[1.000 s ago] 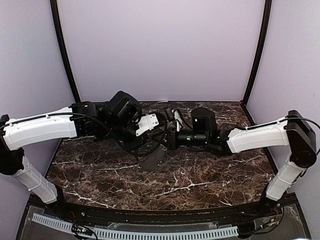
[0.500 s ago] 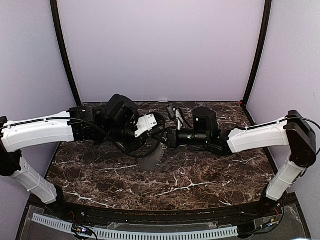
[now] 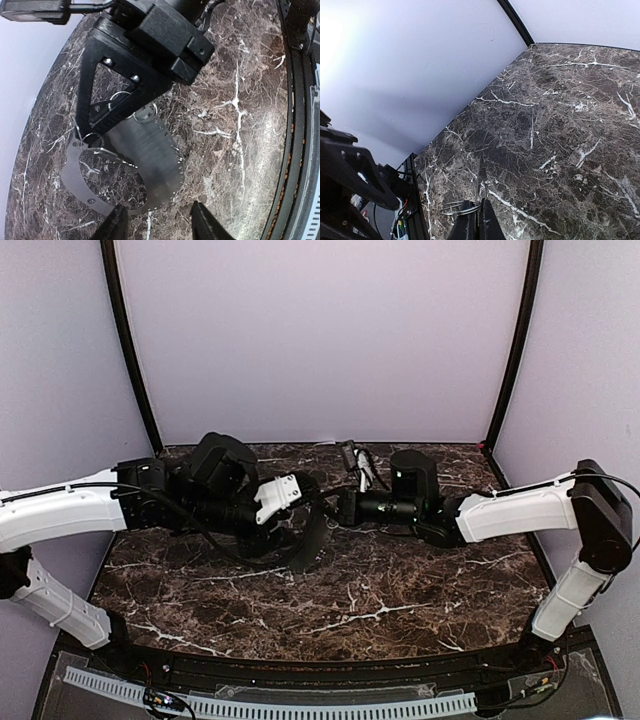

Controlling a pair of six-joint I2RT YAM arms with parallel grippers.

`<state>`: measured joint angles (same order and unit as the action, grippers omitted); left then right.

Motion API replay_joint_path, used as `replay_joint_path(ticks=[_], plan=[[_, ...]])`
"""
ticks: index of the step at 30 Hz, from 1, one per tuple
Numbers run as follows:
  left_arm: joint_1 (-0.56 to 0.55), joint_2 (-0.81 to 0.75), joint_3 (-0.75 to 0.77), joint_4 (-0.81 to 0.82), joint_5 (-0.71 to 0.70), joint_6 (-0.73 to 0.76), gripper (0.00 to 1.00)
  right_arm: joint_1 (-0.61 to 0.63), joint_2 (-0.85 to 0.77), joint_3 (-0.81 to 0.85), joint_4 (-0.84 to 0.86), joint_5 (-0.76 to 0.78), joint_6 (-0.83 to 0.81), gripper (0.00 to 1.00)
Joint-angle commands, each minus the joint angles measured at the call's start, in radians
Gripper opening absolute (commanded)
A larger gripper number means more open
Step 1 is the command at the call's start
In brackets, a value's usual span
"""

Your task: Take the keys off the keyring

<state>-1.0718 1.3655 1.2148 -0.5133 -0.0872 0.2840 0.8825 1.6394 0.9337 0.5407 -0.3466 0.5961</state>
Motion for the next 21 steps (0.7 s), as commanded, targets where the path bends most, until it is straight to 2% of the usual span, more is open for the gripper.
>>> replay_joint_path(ticks=[1,3,6,8,13,21], plan=[[-0.004,-0.131,-0.043,0.082,0.051,-0.078,0.53,-0.005,-0.033,0.012,0.031,-0.024,-0.059,0.00],[0.003,-0.188,-0.079,0.169,0.054,-0.134,0.54,-0.005,-0.066,0.024,0.005,-0.057,-0.093,0.00],[0.071,-0.235,-0.119,0.294,0.224,-0.244,0.48,-0.005,-0.078,0.061,-0.079,-0.113,-0.148,0.00],[0.135,-0.228,-0.122,0.337,0.329,-0.323,0.42,-0.005,-0.086,0.076,-0.117,-0.157,-0.172,0.00],[0.156,-0.188,-0.115,0.387,0.467,-0.380,0.41,-0.009,-0.090,0.118,-0.209,-0.267,-0.202,0.00],[0.158,-0.127,-0.100,0.361,0.447,-0.384,0.41,-0.016,-0.087,0.136,-0.223,-0.323,-0.185,0.00]])
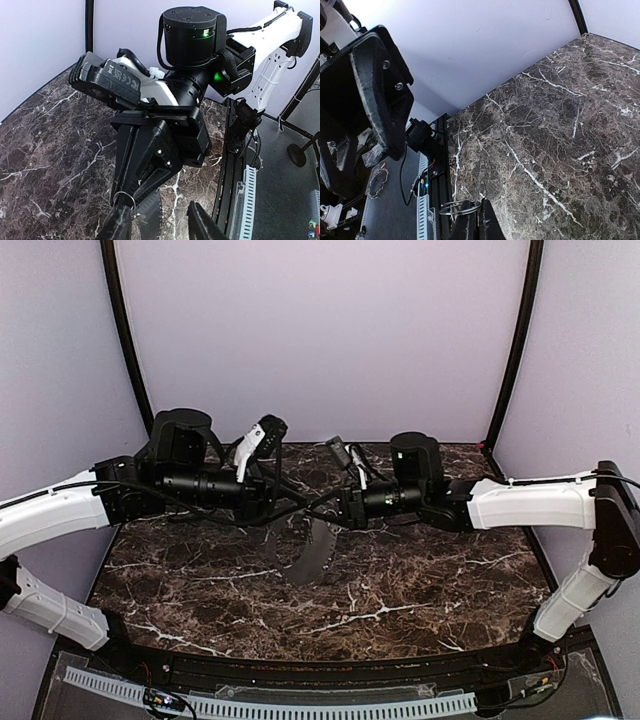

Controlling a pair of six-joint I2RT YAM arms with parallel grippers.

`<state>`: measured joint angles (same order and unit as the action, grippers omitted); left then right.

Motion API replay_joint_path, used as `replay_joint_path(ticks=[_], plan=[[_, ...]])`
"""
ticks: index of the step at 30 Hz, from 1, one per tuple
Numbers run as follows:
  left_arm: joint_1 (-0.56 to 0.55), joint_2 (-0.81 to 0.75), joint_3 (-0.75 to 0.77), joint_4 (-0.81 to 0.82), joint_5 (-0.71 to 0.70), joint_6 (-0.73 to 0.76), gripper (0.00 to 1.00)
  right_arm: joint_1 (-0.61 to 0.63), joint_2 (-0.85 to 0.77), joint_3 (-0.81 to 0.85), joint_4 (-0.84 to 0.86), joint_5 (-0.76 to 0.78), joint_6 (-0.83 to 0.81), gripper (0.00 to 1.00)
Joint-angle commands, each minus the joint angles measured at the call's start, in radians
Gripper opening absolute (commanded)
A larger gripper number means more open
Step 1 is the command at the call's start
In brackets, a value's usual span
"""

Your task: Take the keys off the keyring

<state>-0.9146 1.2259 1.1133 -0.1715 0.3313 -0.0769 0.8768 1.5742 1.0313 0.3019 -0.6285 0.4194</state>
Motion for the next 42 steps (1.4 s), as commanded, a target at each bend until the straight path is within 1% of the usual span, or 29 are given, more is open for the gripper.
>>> replay_joint_path(ticks=[1,7,12,15,18,20,22,23,24,26,29,33,36,42], plan=[[0.000,0.022,0.004,0.016,0.021,-0.021,0.40,-0.010,-0.021,0.041,0.013,-0.039,-0.009,0.00],[0.000,0.083,0.038,-0.020,-0.061,-0.004,0.40,-0.010,-0.013,0.049,0.003,-0.032,-0.015,0.00],[0.000,0.115,0.048,-0.030,-0.069,0.004,0.40,-0.011,-0.010,0.054,-0.007,-0.024,-0.025,0.00],[0.000,0.125,0.052,-0.031,-0.103,0.006,0.35,-0.012,-0.005,0.057,-0.006,-0.028,-0.028,0.00],[0.000,0.124,0.049,-0.023,-0.106,0.009,0.30,-0.014,0.000,0.058,-0.014,-0.025,-0.033,0.00],[0.000,0.123,0.049,-0.018,-0.103,0.009,0.31,-0.015,0.004,0.063,-0.028,-0.024,-0.041,0.00],[0.000,0.122,0.052,-0.018,-0.106,0.008,0.35,-0.016,0.004,0.065,-0.033,-0.023,-0.046,0.00],[0.000,0.122,0.052,-0.015,-0.109,0.005,0.35,-0.016,0.004,0.065,-0.035,-0.022,-0.047,0.00],[0.000,0.122,0.052,-0.013,-0.110,0.005,0.34,-0.016,0.004,0.067,-0.039,-0.019,-0.049,0.00],[0.000,0.124,0.052,-0.011,-0.104,0.003,0.27,-0.017,0.005,0.067,-0.042,-0.017,-0.052,0.00],[0.000,0.124,0.049,-0.007,-0.098,0.000,0.20,-0.018,0.007,0.066,-0.043,-0.016,-0.053,0.00],[0.000,0.129,0.048,-0.010,-0.088,-0.002,0.12,-0.017,0.007,0.065,-0.048,0.001,-0.057,0.00],[0.000,0.130,0.046,-0.007,-0.084,-0.006,0.01,-0.018,0.010,0.067,-0.053,0.008,-0.067,0.00],[0.000,0.126,0.021,0.028,-0.050,-0.033,0.00,-0.017,0.002,0.048,-0.052,0.043,-0.102,0.00]])
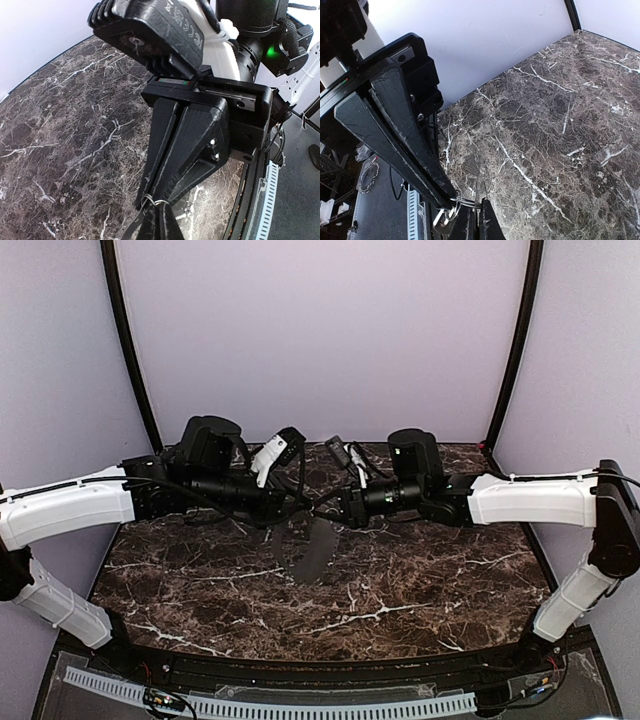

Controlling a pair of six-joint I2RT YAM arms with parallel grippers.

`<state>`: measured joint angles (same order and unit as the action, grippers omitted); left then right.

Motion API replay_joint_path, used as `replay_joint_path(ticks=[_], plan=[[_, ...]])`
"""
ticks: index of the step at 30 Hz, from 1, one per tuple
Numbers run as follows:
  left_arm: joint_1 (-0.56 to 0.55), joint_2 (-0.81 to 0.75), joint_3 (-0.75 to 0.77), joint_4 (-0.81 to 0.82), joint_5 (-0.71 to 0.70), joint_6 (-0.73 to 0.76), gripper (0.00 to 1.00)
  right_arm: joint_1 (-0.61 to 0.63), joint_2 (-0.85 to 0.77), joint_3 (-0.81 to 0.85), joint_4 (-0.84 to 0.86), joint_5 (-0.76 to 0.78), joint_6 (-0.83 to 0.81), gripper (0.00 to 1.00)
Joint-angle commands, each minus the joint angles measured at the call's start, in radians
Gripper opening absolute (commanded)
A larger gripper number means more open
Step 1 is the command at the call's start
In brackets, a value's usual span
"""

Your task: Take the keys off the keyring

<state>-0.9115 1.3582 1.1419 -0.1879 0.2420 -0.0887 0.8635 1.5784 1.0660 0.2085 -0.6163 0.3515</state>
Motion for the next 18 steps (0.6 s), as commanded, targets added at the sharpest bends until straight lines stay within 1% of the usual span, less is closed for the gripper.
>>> replay_joint_path(ticks=[1,5,9,14,18], plan=[[-0.003,-0.008,-0.014,0.051,0.040,-0.029,0.00,-0.004,-0.004,0.011,0.042,0.040,-0.037,0.00],[-0.003,-0.016,-0.040,0.084,0.040,-0.073,0.00,-0.011,-0.017,-0.021,0.063,0.073,-0.041,0.01],[0.003,-0.018,-0.064,0.103,0.031,-0.131,0.00,-0.037,-0.051,-0.082,0.130,0.086,-0.013,0.13],[0.045,-0.034,-0.115,0.159,0.048,-0.234,0.00,-0.069,-0.082,-0.149,0.232,0.036,0.036,0.27],[0.059,-0.044,-0.133,0.174,0.004,-0.270,0.00,-0.074,-0.110,-0.193,0.310,0.010,0.051,0.40]])
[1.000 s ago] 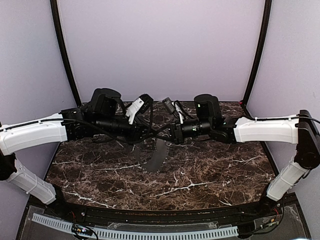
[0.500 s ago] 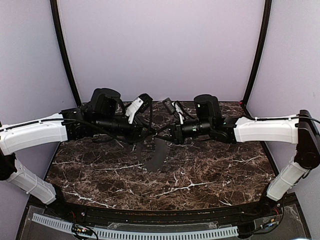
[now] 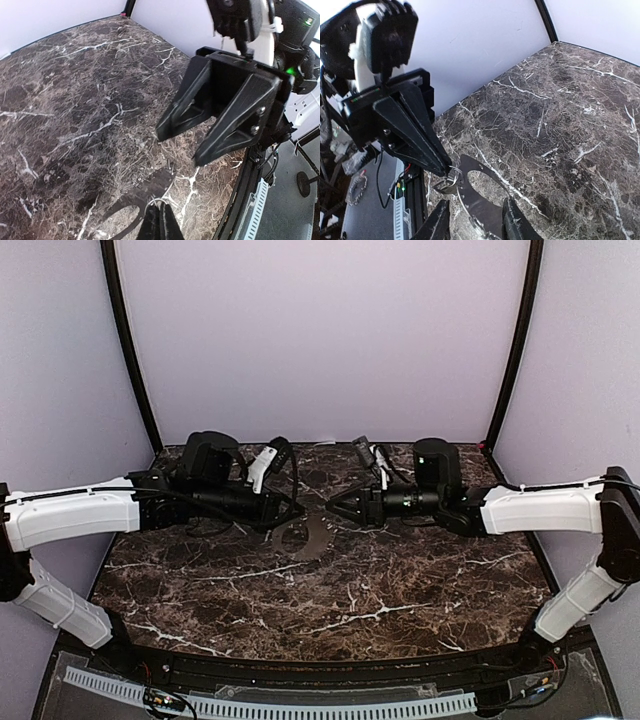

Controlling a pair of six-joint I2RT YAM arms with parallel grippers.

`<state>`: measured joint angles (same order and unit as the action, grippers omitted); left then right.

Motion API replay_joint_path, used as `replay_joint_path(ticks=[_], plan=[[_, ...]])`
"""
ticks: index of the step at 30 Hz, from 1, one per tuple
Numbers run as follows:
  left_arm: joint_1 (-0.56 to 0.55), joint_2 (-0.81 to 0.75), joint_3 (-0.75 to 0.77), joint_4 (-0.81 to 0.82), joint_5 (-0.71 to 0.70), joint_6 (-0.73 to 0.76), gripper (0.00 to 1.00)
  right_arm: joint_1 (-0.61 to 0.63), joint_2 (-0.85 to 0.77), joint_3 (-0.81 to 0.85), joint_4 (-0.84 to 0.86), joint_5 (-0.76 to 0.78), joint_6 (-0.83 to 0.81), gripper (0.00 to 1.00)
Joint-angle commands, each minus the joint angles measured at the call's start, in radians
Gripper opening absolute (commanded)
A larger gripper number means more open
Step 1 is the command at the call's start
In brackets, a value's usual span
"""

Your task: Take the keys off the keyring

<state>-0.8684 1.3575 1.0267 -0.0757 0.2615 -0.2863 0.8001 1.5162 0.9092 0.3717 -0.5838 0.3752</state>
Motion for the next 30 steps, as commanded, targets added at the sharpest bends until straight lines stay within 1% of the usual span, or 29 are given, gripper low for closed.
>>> replay_joint_path(ticks=[1,5,7,8,12,15,17,19,26,30], plan=[[0.019,-0.043,-0.020,0.064,-0.020,-0.080,0.00,-0.010,-0.055,-0.047,0.165,-0.027,0.031,0.42],[0.030,-0.046,-0.037,0.082,-0.033,-0.121,0.00,-0.004,-0.074,-0.083,0.241,-0.048,0.041,0.49],[0.034,-0.050,-0.051,0.096,-0.041,-0.149,0.00,0.021,-0.085,-0.106,0.275,-0.003,0.047,0.51],[0.036,-0.050,-0.060,0.105,-0.045,-0.163,0.00,0.047,-0.089,-0.112,0.271,0.053,0.035,0.51],[0.043,-0.041,-0.070,0.119,-0.055,-0.198,0.00,0.195,-0.078,-0.095,0.195,0.352,-0.053,0.51],[0.044,-0.028,-0.071,0.117,-0.062,-0.217,0.00,0.270,-0.053,-0.104,0.214,0.479,-0.042,0.48],[0.046,-0.019,-0.075,0.119,-0.065,-0.223,0.00,0.298,-0.030,-0.111,0.219,0.548,-0.026,0.46],[0.046,-0.012,-0.077,0.120,-0.065,-0.228,0.00,0.310,0.002,-0.109,0.216,0.581,-0.018,0.44],[0.046,-0.006,-0.092,0.127,-0.070,-0.246,0.00,0.351,0.124,-0.064,0.254,0.598,-0.020,0.33],[0.046,-0.003,-0.095,0.126,-0.080,-0.251,0.00,0.356,0.169,-0.033,0.291,0.589,0.005,0.32]])
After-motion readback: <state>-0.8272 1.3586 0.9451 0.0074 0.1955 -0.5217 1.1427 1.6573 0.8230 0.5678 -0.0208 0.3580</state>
